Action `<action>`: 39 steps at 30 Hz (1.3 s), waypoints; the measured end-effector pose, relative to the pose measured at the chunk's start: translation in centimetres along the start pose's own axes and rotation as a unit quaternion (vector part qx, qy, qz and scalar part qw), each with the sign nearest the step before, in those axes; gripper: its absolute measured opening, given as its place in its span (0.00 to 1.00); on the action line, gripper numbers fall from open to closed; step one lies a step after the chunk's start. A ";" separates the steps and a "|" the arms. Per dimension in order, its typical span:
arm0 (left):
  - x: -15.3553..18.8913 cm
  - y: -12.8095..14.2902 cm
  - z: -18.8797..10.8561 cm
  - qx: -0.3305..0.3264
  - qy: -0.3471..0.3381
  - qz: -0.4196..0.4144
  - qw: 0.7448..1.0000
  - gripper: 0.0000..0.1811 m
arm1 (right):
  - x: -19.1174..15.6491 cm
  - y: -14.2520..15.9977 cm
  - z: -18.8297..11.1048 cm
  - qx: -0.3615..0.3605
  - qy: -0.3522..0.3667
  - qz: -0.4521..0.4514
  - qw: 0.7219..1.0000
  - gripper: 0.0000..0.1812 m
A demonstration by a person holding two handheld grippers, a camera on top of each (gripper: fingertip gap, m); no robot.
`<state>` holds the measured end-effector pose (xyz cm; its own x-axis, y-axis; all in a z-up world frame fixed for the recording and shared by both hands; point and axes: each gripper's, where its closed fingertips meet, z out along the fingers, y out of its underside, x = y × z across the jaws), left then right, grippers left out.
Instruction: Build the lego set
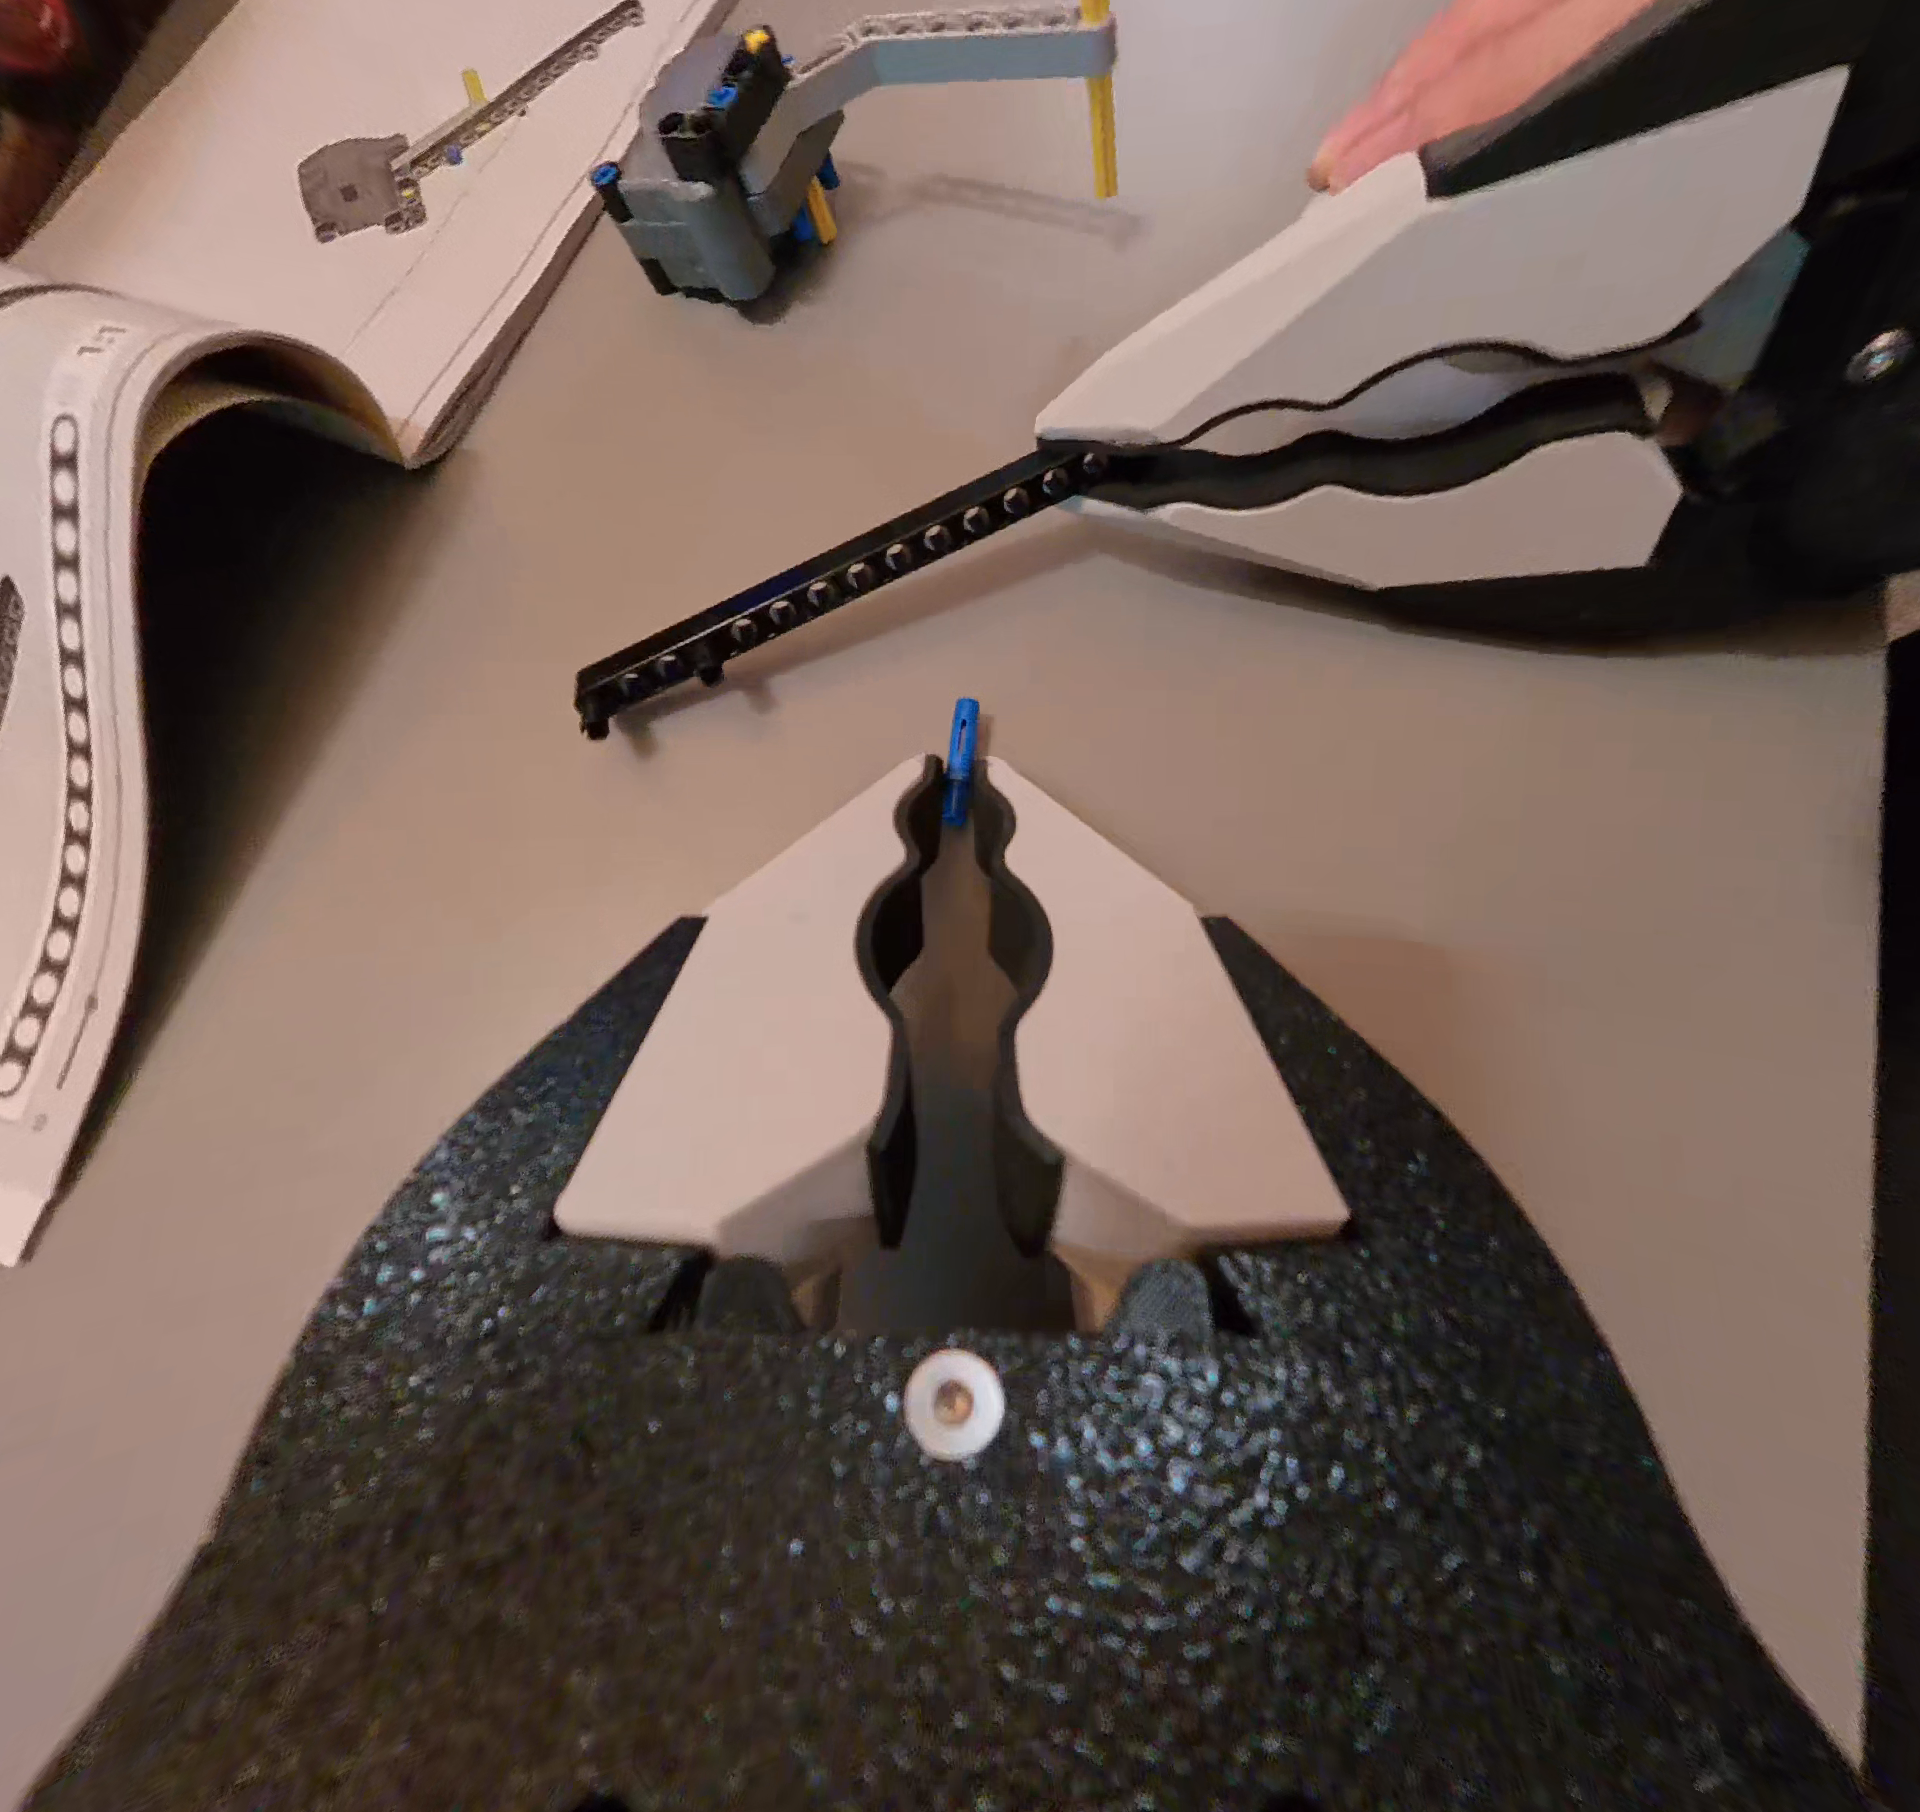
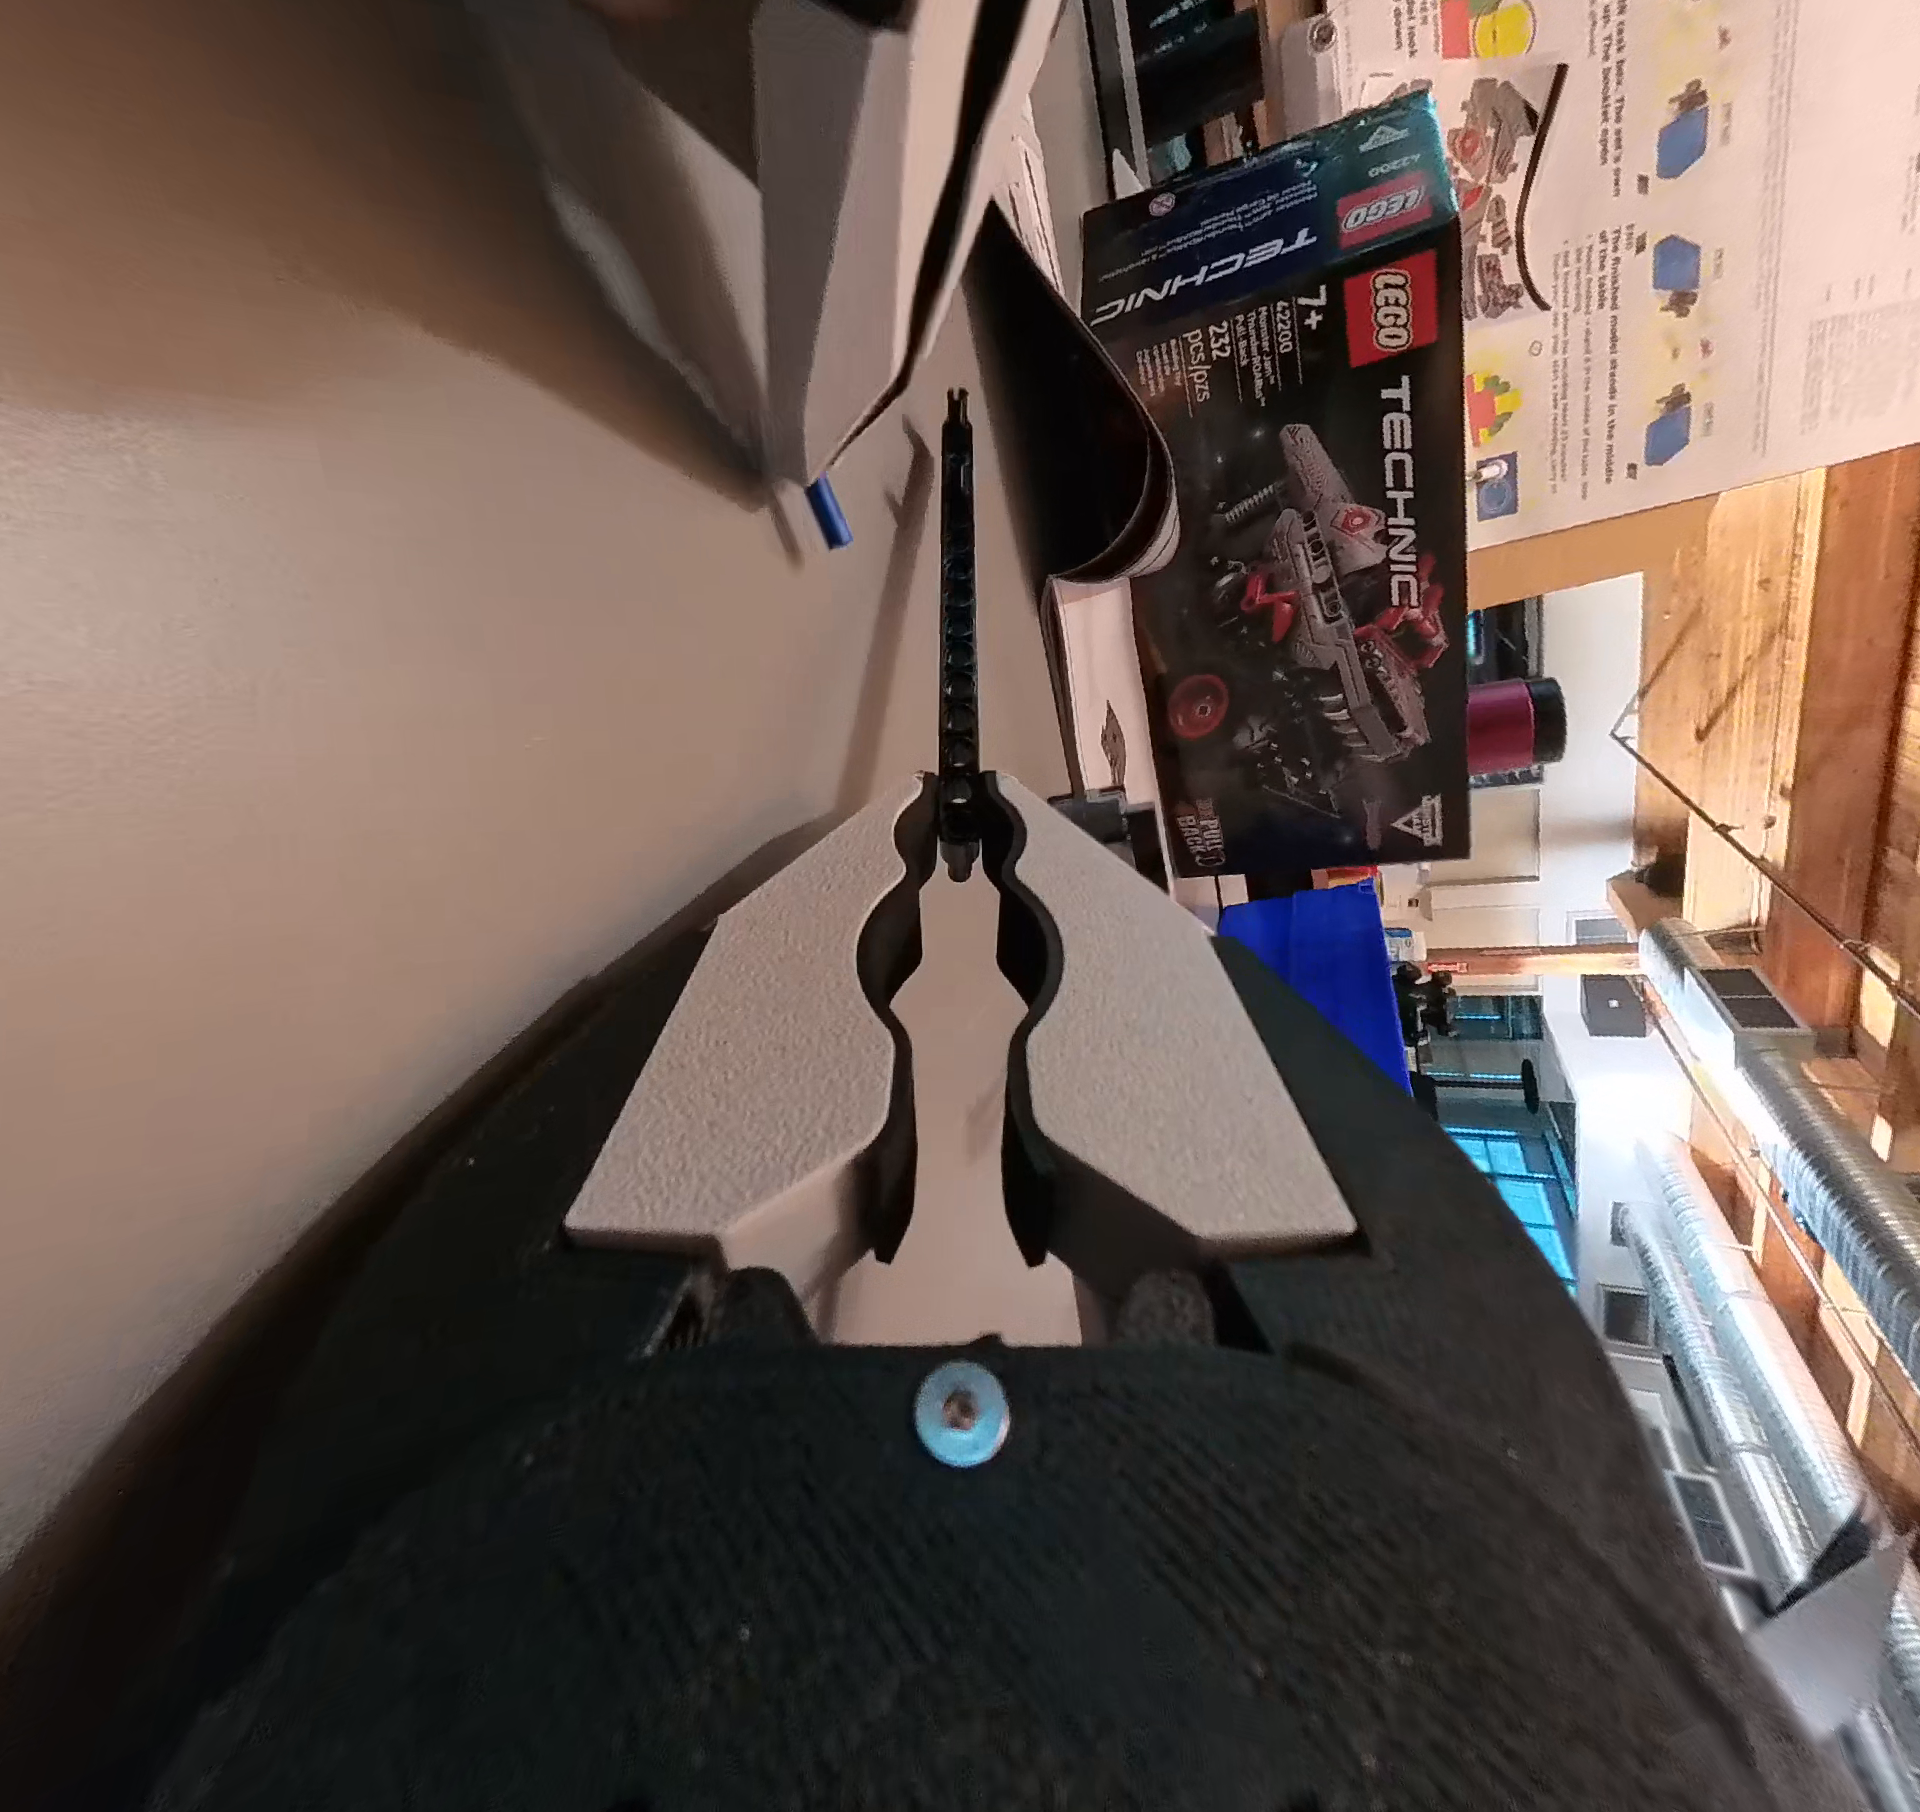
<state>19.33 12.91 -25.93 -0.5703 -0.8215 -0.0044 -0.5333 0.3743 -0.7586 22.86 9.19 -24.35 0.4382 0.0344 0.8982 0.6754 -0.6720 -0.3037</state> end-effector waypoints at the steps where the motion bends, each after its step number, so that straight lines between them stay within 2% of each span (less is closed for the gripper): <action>1: 0.0 -0.3 -0.1 0.010 0.008 -0.019 1.000 0.01 | 0.0 0.0 0.2 -0.002 0.001 -0.005 1.000 0.03; 4: 0.2 -1.4 -0.6 0.049 0.045 -0.084 0.994 0.01 | 0.1 -0.3 0.8 -0.001 0.001 -0.011 1.000 0.03; 9: 0.7 -2.3 -0.6 0.076 0.083 -0.154 0.982 0.01 | 0.1 -0.4 1.1 -0.005 0.001 -0.022 1.000 0.03; 24: 1.8 -2.9 0.3 0.090 0.176 -0.320 0.927 0.02 | 0.8 -0.8 0.7 -0.002 0.034 -0.060 0.998 0.03; 28: 1.9 -3.1 0.3 0.099 0.213 -0.370 0.899 0.02 | 0.4 -1.5 0.5 0.013 0.033 -0.081 0.996 0.03; 32: 2.0 -3.3 0.2 0.106 0.239 -0.398 0.879 0.01 | 0.2 -1.6 0.5 0.022 0.022 -0.068 0.997 0.03; 39: 1.7 -3.4 -0.1 0.117 0.251 -0.413 0.868 0.01 | 0.7 -1.9 0.3 0.022 0.050 -0.093 0.994 0.03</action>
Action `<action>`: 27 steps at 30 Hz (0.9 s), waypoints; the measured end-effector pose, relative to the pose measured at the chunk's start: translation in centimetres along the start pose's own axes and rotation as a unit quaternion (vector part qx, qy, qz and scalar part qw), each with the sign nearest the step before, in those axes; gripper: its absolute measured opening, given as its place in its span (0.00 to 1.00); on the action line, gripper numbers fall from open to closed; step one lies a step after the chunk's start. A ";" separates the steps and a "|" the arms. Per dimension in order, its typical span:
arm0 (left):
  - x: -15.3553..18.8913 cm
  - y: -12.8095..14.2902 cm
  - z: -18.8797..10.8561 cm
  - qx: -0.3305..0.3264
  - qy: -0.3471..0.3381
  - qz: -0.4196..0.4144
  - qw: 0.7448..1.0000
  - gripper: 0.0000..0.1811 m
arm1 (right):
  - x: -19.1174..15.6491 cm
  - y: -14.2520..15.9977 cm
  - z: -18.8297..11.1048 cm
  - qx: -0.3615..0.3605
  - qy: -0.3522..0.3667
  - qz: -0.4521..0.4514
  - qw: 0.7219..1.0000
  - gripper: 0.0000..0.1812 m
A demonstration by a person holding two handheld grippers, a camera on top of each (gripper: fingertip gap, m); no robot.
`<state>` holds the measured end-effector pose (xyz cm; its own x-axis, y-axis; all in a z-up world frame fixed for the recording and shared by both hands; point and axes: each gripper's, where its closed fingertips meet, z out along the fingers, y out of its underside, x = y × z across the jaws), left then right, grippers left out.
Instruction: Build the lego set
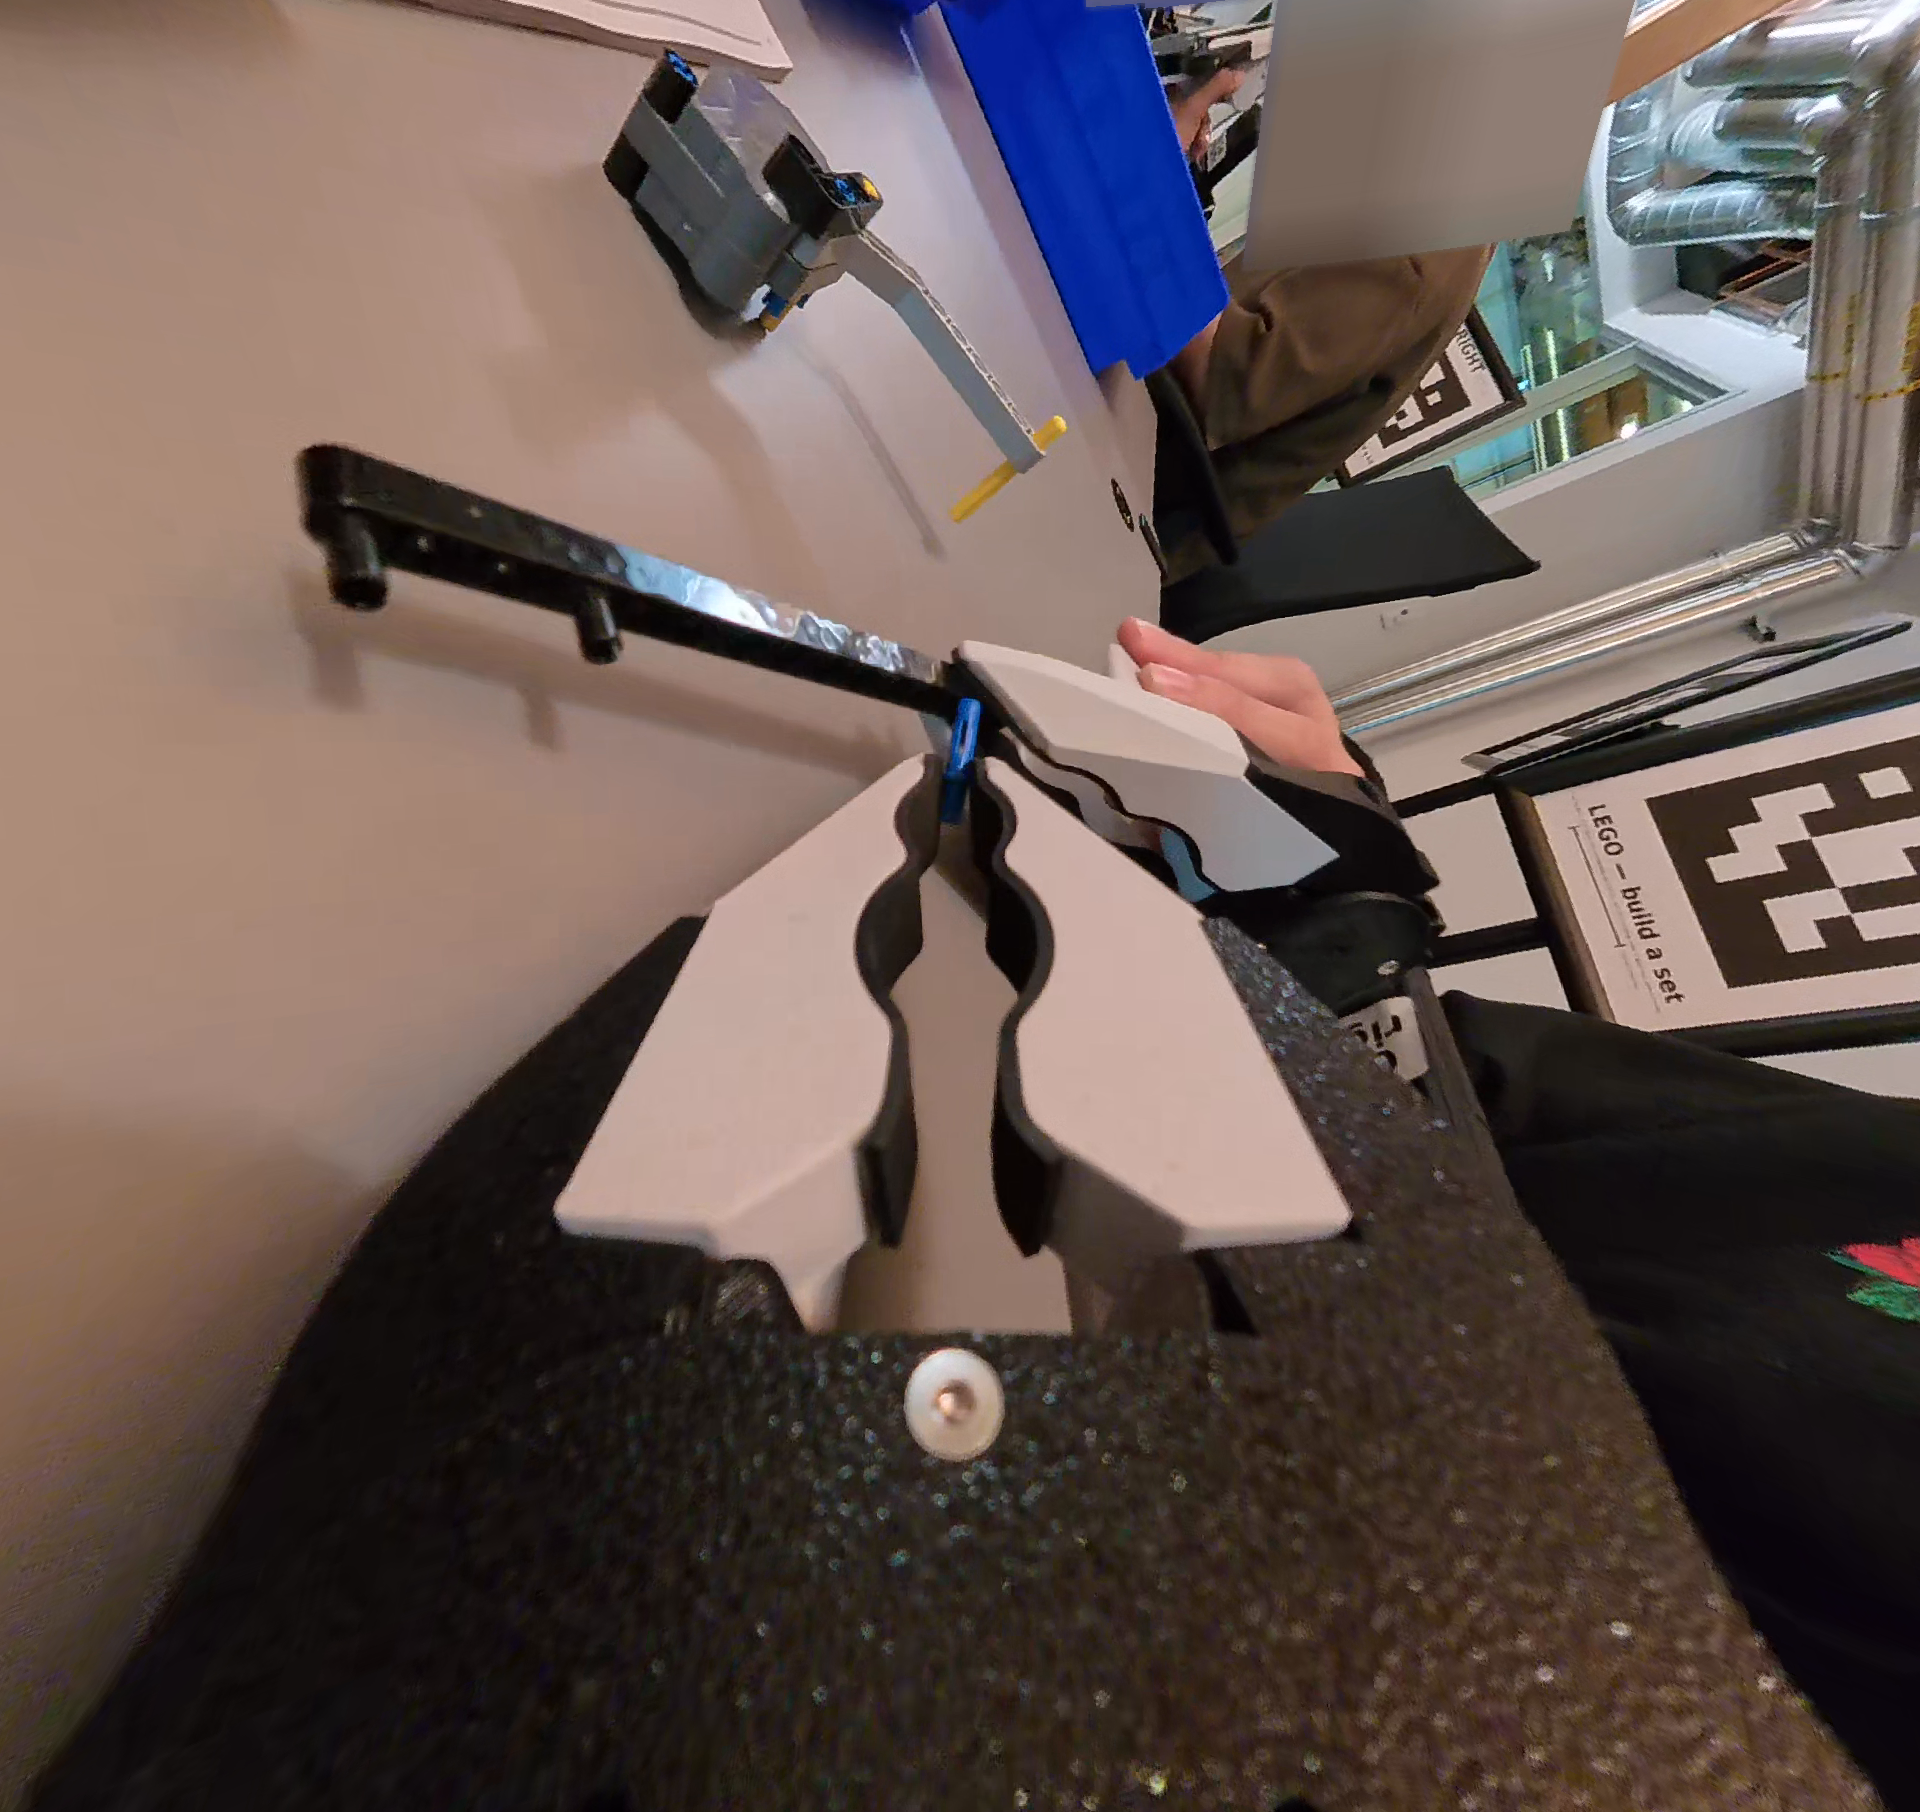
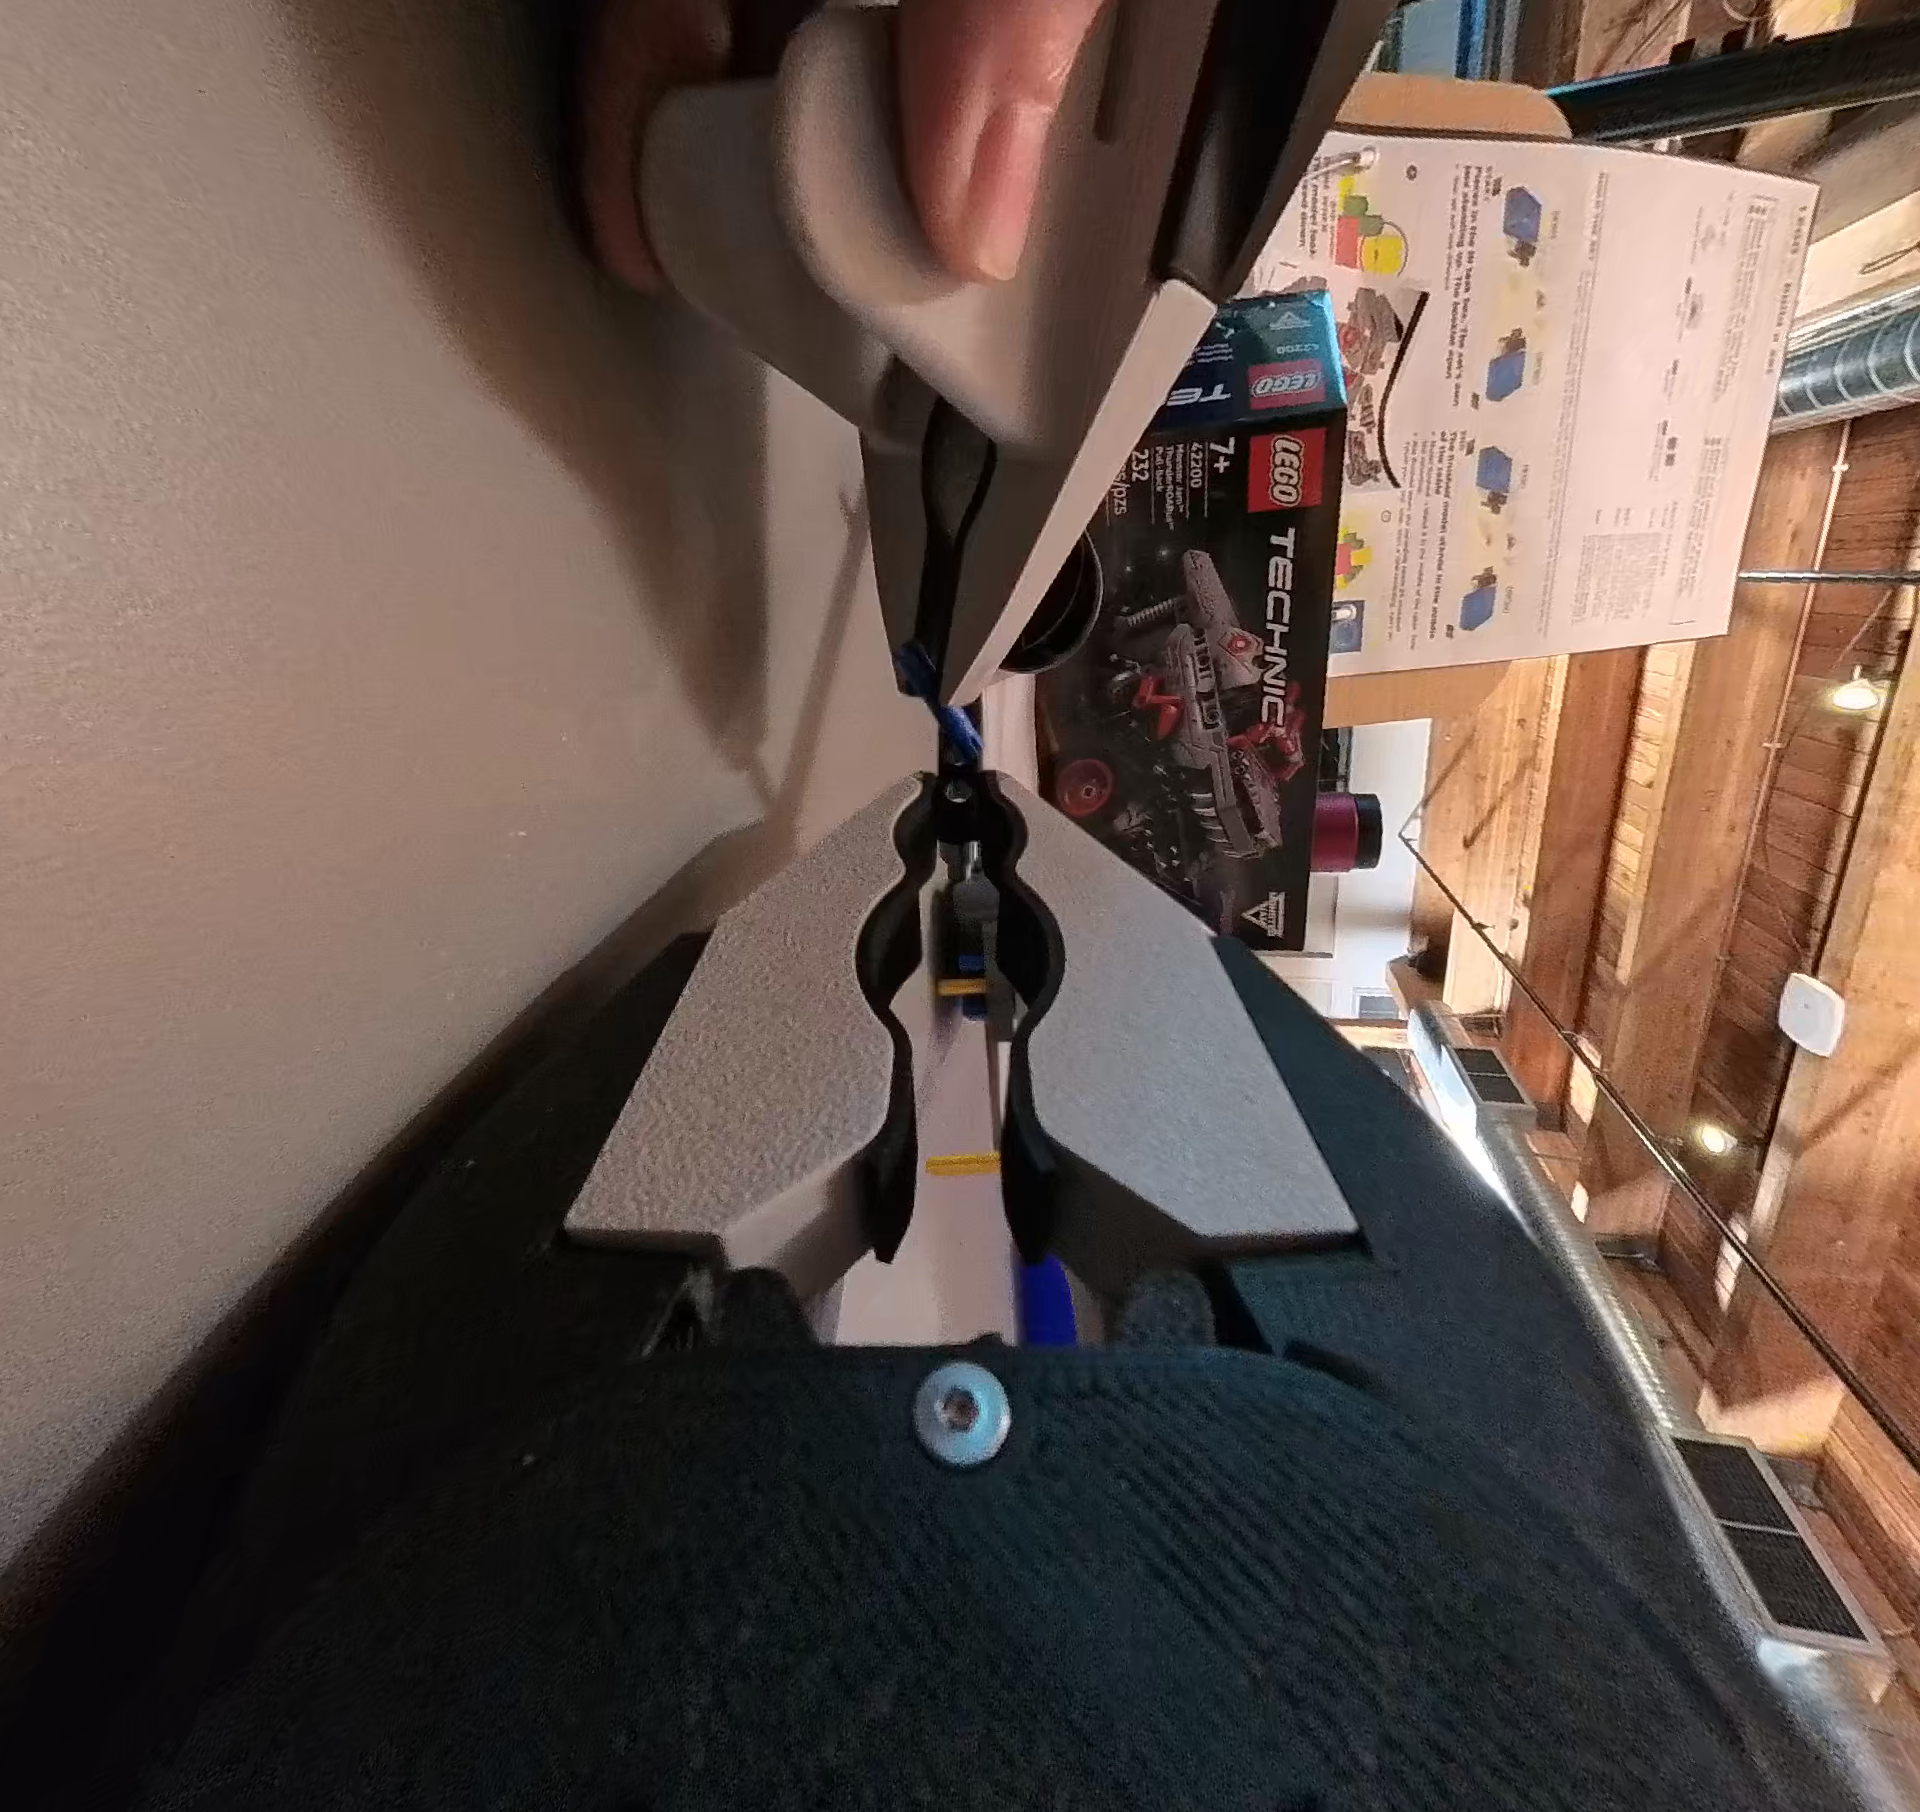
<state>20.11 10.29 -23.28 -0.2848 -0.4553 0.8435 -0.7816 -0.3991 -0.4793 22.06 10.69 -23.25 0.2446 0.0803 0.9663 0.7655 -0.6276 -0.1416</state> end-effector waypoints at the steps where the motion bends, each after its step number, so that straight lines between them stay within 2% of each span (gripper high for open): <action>1: 0.1 0.0 0.0 0.000 0.003 -0.001 1.000 0.01 | 0.1 0.1 0.0 -0.003 0.003 -0.003 1.000 0.03; 14: 0.8 -0.1 -0.1 0.006 0.039 -0.027 0.999 0.01 | 0.8 -0.4 0.0 0.005 0.028 -0.011 1.000 0.02; 22: 0.7 -0.6 -0.4 0.021 0.044 -0.041 0.998 0.01 | 1.1 -0.3 0.3 0.039 -0.008 0.121 0.992 0.03; 27: 0.5 -0.9 -0.7 0.031 0.043 -0.048 0.997 0.01 | 0.7 -0.3 0.4 0.041 -0.028 0.134 0.990 0.03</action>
<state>20.33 10.96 -22.31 -0.2590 -0.3436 0.9027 -0.7728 -0.4869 -0.4070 22.23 11.29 -22.63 0.4768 -0.0368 0.8782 0.7139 -0.5668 -0.4113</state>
